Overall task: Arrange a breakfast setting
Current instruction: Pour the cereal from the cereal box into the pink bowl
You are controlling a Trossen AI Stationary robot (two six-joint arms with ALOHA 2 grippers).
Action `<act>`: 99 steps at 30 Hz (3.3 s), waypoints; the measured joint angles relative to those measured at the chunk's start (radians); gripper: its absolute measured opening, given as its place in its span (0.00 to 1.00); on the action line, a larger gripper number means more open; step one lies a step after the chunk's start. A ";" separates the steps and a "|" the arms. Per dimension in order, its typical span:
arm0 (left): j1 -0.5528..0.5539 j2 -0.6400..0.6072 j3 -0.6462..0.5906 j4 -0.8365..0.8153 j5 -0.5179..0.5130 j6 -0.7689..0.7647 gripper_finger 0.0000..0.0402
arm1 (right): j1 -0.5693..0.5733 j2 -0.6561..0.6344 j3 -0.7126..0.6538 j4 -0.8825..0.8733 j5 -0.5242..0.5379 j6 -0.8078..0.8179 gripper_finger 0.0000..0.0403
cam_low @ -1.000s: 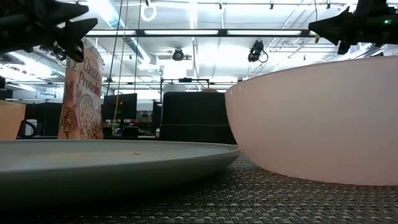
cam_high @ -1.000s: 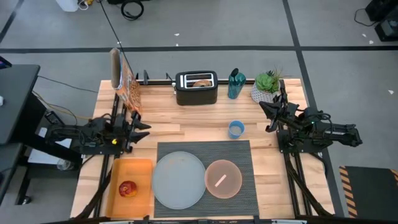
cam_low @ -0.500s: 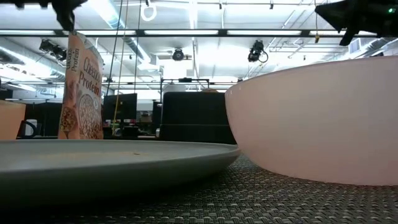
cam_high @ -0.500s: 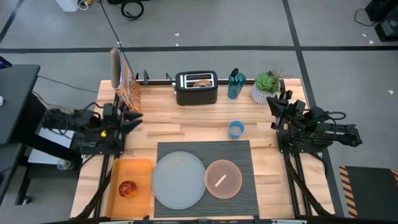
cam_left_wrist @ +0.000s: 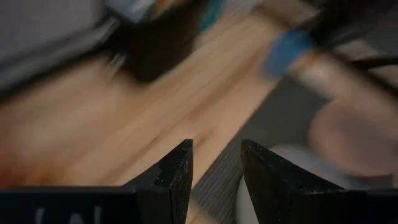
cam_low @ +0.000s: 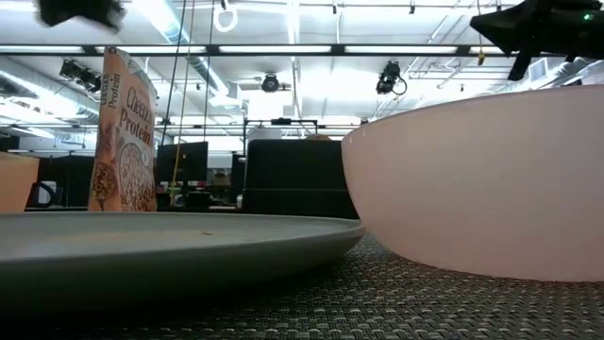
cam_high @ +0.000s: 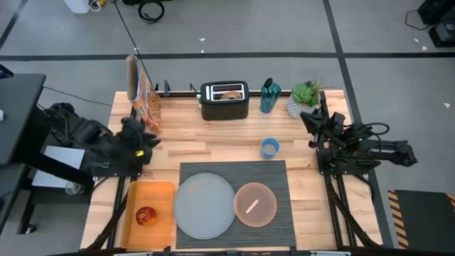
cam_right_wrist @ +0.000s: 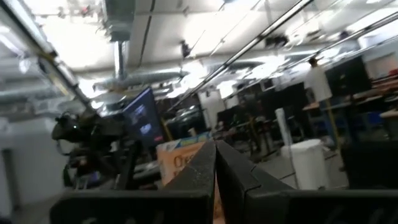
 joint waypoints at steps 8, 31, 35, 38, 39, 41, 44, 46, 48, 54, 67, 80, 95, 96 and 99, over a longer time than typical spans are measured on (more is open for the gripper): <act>0.041 0.093 -0.051 -0.228 0.069 -0.403 0.35 | 0.000 0.115 0.000 0.045 -0.026 -0.019 0.04; 0.412 0.178 -0.261 -0.168 -0.013 -0.402 0.74 | 0.000 0.385 0.000 0.190 -0.266 -0.084 0.04; 0.466 0.178 -0.261 -0.156 -0.098 -0.404 0.75 | 0.001 0.424 0.000 0.227 -0.313 -0.095 0.04; 0.504 0.178 -0.261 -0.152 -0.138 -0.404 0.75 | 0.001 0.445 0.000 0.262 -0.338 -0.095 0.04; 0.516 0.178 -0.261 -0.144 -0.150 -0.402 0.75 | 0.001 0.451 0.000 0.272 -0.342 -0.095 0.04; 0.543 0.178 -0.261 -0.130 -0.168 -0.384 0.75 | 0.001 0.461 0.000 0.294 -0.355 -0.099 0.04; 0.581 0.177 -0.279 -0.123 -0.172 -0.370 0.75 | 0.001 0.472 0.000 0.322 -0.371 -0.101 0.04; 0.599 0.177 -0.314 -0.106 -0.171 -0.369 0.75 | 0.001 0.479 0.000 0.332 -0.381 -0.101 0.04; 0.614 0.177 -0.359 -0.066 -0.170 -0.368 0.75 | 0.001 0.485 0.000 0.341 -0.387 -0.101 0.04; 0.619 0.177 -0.448 0.079 -0.271 -0.343 0.75 | 0.001 0.500 0.000 0.350 -0.388 -0.101 0.04; 0.669 0.177 -0.568 0.262 -0.299 -0.259 0.65 | 0.002 0.499 0.000 0.355 -0.394 -0.090 0.04; 0.744 0.176 -0.743 0.576 -0.274 -0.142 0.54 | 0.002 0.504 0.000 0.354 -0.396 -0.071 0.04; 0.764 0.176 -0.767 0.613 -0.292 -0.054 0.30 | 0.002 0.530 0.000 0.370 -0.396 -0.071 0.04; 0.764 0.175 -0.752 0.593 -0.290 -0.053 0.29 | 0.002 0.530 0.000 0.370 -0.396 -0.071 0.04; 0.764 0.174 -0.689 0.493 -0.289 -0.052 0.27 | 0.002 0.530 0.000 0.370 -0.395 -0.071 0.04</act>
